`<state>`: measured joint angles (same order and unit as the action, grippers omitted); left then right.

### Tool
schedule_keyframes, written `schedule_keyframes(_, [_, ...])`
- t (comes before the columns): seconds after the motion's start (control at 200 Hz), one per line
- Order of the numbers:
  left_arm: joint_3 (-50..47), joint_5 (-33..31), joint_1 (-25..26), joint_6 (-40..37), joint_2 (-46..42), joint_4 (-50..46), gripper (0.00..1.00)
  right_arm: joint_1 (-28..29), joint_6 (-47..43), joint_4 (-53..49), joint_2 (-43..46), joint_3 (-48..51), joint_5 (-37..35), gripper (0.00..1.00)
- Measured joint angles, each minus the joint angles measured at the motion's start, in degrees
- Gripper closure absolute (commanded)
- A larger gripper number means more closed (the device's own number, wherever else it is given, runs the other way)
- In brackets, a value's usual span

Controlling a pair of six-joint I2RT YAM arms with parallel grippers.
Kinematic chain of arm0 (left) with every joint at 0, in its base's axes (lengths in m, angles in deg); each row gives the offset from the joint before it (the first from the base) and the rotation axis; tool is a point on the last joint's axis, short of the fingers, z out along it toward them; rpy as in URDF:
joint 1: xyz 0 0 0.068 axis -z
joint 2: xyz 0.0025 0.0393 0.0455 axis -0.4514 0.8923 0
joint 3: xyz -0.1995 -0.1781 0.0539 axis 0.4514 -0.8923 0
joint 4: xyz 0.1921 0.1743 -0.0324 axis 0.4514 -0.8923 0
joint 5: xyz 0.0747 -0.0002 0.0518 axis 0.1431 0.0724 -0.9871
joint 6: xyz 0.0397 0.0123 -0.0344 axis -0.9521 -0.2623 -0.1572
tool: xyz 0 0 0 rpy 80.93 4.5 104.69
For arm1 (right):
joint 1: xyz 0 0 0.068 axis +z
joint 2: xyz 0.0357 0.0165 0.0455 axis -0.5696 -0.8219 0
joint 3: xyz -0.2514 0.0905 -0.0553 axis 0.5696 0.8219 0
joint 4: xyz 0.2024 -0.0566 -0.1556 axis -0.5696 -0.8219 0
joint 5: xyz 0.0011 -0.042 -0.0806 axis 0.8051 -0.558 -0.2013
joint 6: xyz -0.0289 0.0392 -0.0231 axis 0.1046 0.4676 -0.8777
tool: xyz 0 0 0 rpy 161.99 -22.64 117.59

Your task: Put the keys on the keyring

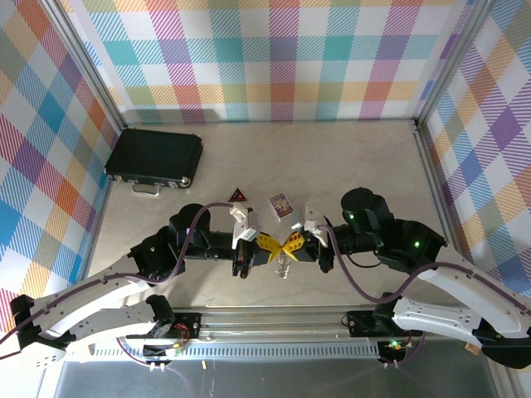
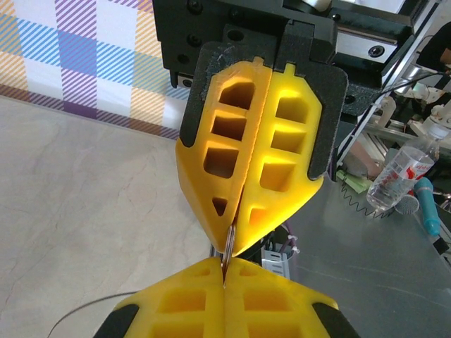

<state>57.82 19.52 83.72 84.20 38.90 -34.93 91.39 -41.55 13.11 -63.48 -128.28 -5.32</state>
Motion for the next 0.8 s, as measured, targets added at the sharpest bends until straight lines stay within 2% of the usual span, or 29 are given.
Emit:
schedule_keyframes(0.055, [0.0,0.0,0.0,0.0,0.0,0.4,1.0,0.0,0.1,0.4,0.2,0.1,0.0,0.74])
schedule_keyframes(0.11, [0.0,0.0,0.0,0.0,0.0,0.7,1.0,0.2,-0.1,0.8,0.3,0.2,0.0,0.66])
schedule_keyframes(0.29, [-0.1,0.2,0.0,-0.2,-0.4,0.8,1.0,0.7,2.2,2.1,1.3,0.8,-1.1,0.48])
schedule_keyframes(0.405, [-0.5,0.8,0.0,-0.2,-1.2,1.8,1.0,0.7,4.8,4.5,4.1,3.1,-2.0,0.47])
schedule_keyframes(0.6, [-2.3,2.3,0.0,-0.2,-3.8,5.3,1.0,0.7,10.4,9.7,7.8,6.3,-1.6,0.52])
schedule_keyframes(0.8, [-5.2,1.5,0.0,0.1,-6.6,10.7,1.0,0.7,14.5,15.4,9.8,9.1,0.1,0.53])
